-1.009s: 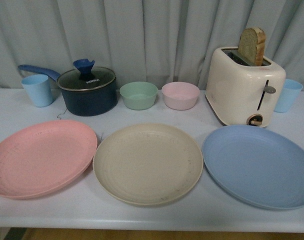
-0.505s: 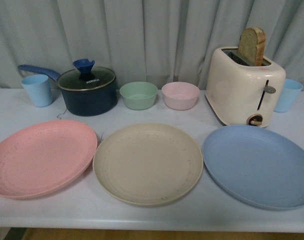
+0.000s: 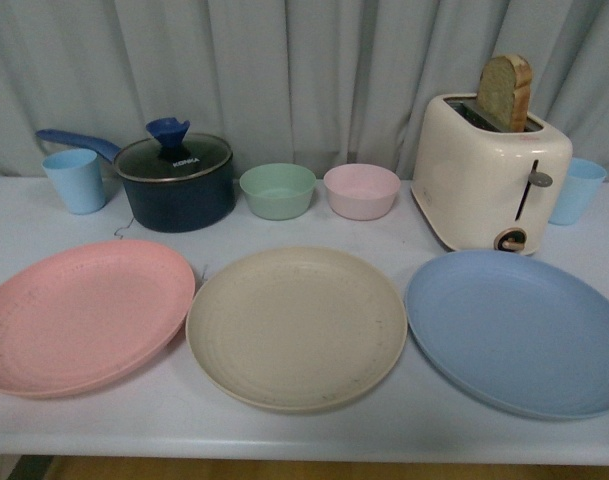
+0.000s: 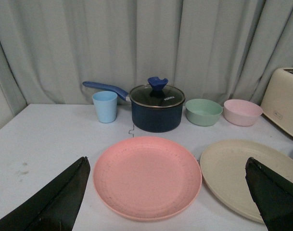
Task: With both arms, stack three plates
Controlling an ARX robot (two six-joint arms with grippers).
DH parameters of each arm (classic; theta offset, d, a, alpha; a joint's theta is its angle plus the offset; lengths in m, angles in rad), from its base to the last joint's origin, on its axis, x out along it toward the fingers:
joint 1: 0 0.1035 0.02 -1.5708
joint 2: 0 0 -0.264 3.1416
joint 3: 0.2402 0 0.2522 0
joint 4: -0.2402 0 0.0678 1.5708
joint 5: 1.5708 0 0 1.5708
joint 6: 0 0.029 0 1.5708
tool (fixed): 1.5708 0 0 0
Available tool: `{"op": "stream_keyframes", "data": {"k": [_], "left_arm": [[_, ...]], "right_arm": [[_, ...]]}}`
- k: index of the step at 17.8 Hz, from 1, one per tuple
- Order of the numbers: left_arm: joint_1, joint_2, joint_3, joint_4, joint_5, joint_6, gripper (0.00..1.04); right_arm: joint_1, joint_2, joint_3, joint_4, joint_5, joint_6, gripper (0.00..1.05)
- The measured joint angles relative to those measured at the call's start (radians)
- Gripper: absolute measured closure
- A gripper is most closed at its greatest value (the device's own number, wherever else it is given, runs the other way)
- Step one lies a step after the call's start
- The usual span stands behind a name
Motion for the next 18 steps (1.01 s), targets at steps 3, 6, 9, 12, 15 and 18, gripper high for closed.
{"op": "stream_keyframes", "data": {"k": [3, 6, 9, 12, 15, 18], "left_arm": [[-0.056, 0.205, 0.095, -0.145, -0.188, -0.073, 0.07], [0.069, 0.645, 0.235, 0.115, -0.096, -0.073, 0.07], [0.101, 1.025, 0.377, 0.2, 0.058, -0.044, 0.07], [0.115, 1.333, 0.549, 0.156, 0.129, 0.065, 0.07], [0.163, 1.598, 0.699, 0.073, 0.161, 0.207, 0.07], [0.208, 1.794, 0.847, 0.018, 0.185, 0.278, 0.07]], "right_arm": [[0.0, 0.0, 0.0, 0.0, 0.0, 0.0, 0.06], [0.001, 0.0, 0.0, -0.001, -0.001, 0.0, 0.06], [0.001, 0.0, 0.0, 0.0, -0.001, 0.0, 0.06], [0.001, 0.0, 0.0, 0.0, -0.001, 0.0, 0.06], [0.001, 0.0, 0.0, 0.0, -0.001, 0.0, 0.06], [0.001, 0.0, 0.0, 0.0, -0.001, 0.0, 0.06]]}}
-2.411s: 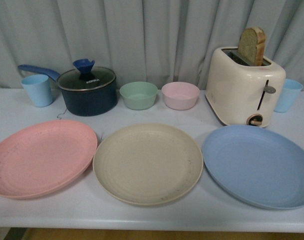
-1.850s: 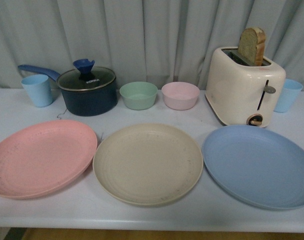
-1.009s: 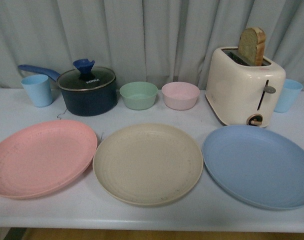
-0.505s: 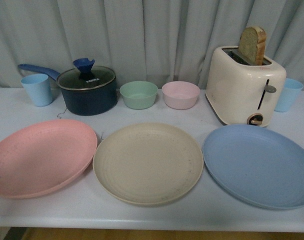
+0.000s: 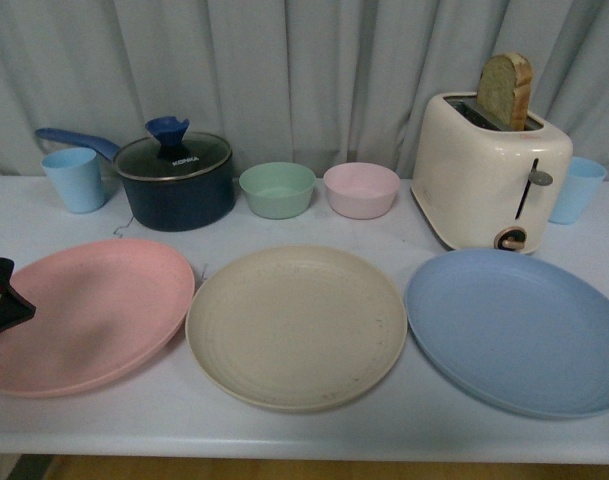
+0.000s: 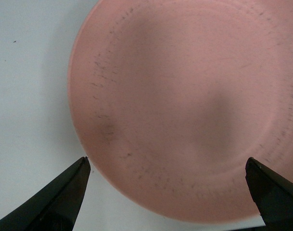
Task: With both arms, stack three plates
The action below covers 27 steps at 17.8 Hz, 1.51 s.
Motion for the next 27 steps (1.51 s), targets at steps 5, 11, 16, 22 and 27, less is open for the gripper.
{"op": "stream_keyframes", "data": {"k": [5, 11, 16, 22, 27], "left_arm": [[0.061, 0.171, 0.189, -0.063, 0.035, 0.031, 0.07], [0.084, 0.321, 0.388, -0.134, 0.053, 0.029, 0.07], [0.097, 0.391, 0.433, -0.122, 0.047, 0.027, 0.22], [0.129, 0.438, 0.472, -0.146, 0.053, 0.005, 0.79], [0.134, 0.437, 0.481, -0.152, 0.083, -0.029, 1.02]], "right_arm": [[0.0, 0.0, 0.0, 0.0, 0.0, 0.0, 0.06], [0.0, 0.0, 0.0, 0.0, 0.0, 0.0, 0.06], [0.0, 0.0, 0.0, 0.0, 0.0, 0.0, 0.06], [0.0, 0.0, 0.0, 0.0, 0.0, 0.0, 0.06], [0.0, 0.0, 0.0, 0.0, 0.0, 0.0, 0.06]]}}
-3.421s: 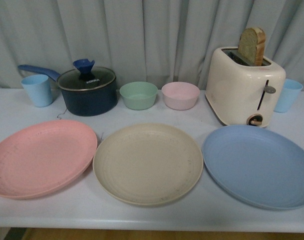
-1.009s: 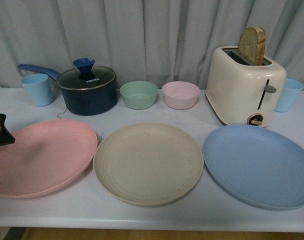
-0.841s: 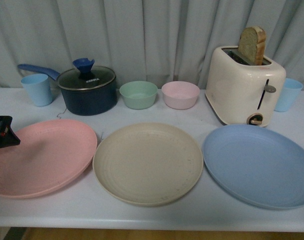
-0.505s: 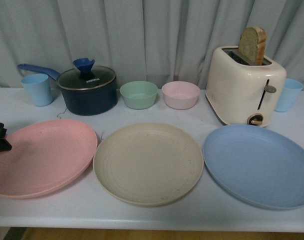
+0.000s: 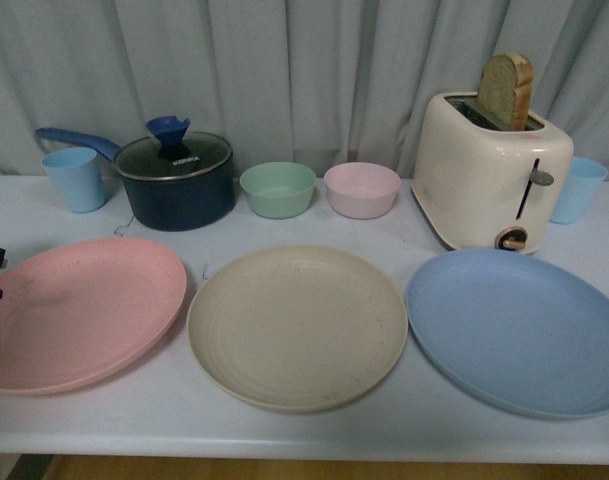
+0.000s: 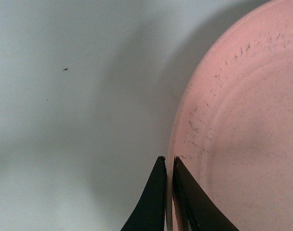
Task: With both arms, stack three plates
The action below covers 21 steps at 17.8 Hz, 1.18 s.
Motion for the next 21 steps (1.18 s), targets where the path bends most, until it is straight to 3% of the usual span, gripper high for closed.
{"op": "stream_keyframes", "data": {"k": [11, 14, 21], "left_arm": [[-0.019, -0.382, -0.106, -0.069, -0.035, -0.069, 1.02], [-0.118, -0.484, -0.133, -0.079, -0.05, -0.126, 1.02], [-0.488, -0.513, -0.209, -0.032, -0.175, -0.337, 1.02]], "right_arm": [[0.0, 0.0, 0.0, 0.0, 0.0, 0.0, 0.06], [0.0, 0.0, 0.0, 0.0, 0.0, 0.0, 0.06], [0.0, 0.0, 0.0, 0.0, 0.0, 0.0, 0.06]]}}
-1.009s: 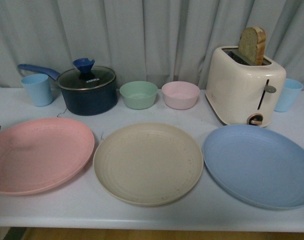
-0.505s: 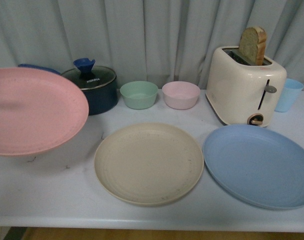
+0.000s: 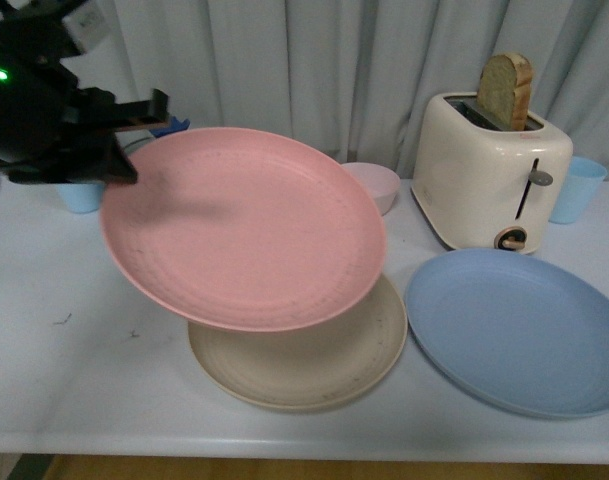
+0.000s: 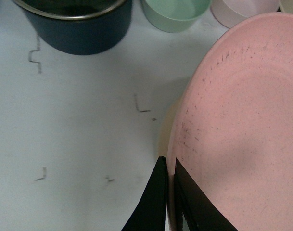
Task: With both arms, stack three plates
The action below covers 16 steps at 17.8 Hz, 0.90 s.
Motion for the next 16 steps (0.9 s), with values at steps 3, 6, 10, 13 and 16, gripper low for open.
{"op": "stream_keyframes", "data": {"k": [3, 6, 10, 13, 16], "left_arm": [[-0.07, 0.078, 0.001, 0.017, -0.014, -0.051, 1.02], [-0.079, 0.173, 0.003, 0.033, -0.041, -0.089, 1.02], [-0.08, 0.233, 0.024, 0.043, -0.053, -0.116, 1.02], [-0.087, 0.272, 0.042, 0.052, -0.061, -0.131, 1.02], [-0.09, 0.303, 0.06, 0.074, -0.081, -0.127, 1.01]], "right_arm": [[0.0, 0.0, 0.0, 0.0, 0.0, 0.0, 0.06], [0.0, 0.0, 0.0, 0.0, 0.0, 0.0, 0.06], [0.0, 0.0, 0.0, 0.0, 0.0, 0.0, 0.06], [0.0, 0.0, 0.0, 0.0, 0.0, 0.0, 0.06], [0.0, 0.0, 0.0, 0.0, 0.0, 0.0, 0.06]]}}
